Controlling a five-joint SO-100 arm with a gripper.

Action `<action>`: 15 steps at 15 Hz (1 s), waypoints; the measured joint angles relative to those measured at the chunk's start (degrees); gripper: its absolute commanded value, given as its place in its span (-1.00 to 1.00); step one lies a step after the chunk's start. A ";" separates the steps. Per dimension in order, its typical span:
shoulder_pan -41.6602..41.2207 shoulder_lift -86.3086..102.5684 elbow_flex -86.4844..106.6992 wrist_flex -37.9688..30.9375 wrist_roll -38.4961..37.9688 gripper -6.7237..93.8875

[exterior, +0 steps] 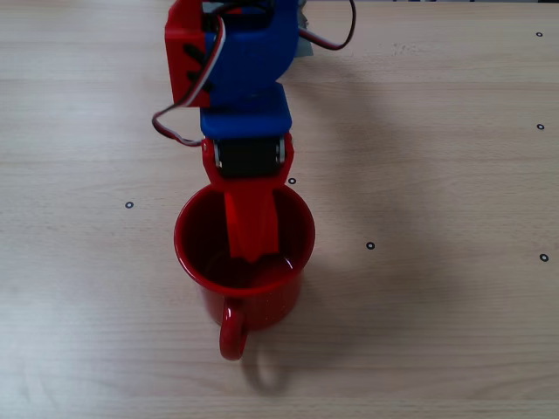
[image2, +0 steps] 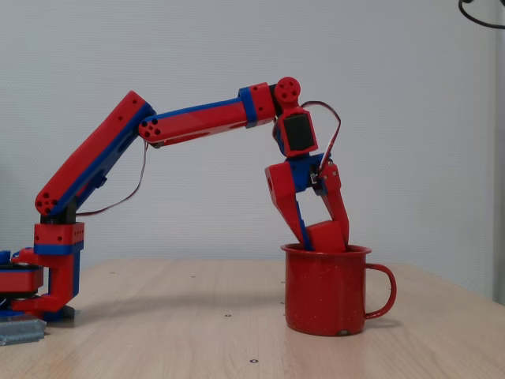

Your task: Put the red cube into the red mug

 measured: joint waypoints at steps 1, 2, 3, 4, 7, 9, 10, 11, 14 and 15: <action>0.09 0.00 0.00 -0.09 0.00 -0.86; 0.09 0.00 0.00 -0.09 0.00 -0.79; 0.09 0.00 0.00 -0.09 0.00 -0.66; 0.09 -0.53 0.00 -0.09 0.00 -0.53; 0.09 -1.14 0.00 0.79 -0.53 -0.11; 1.14 -1.14 0.00 1.23 -1.41 0.01; 1.76 -1.14 0.00 1.05 -1.58 0.04; 1.85 -1.14 0.00 1.05 -1.58 0.08; 1.41 -1.14 0.00 1.05 -1.58 0.08; 1.58 -1.14 0.00 1.05 -1.58 0.08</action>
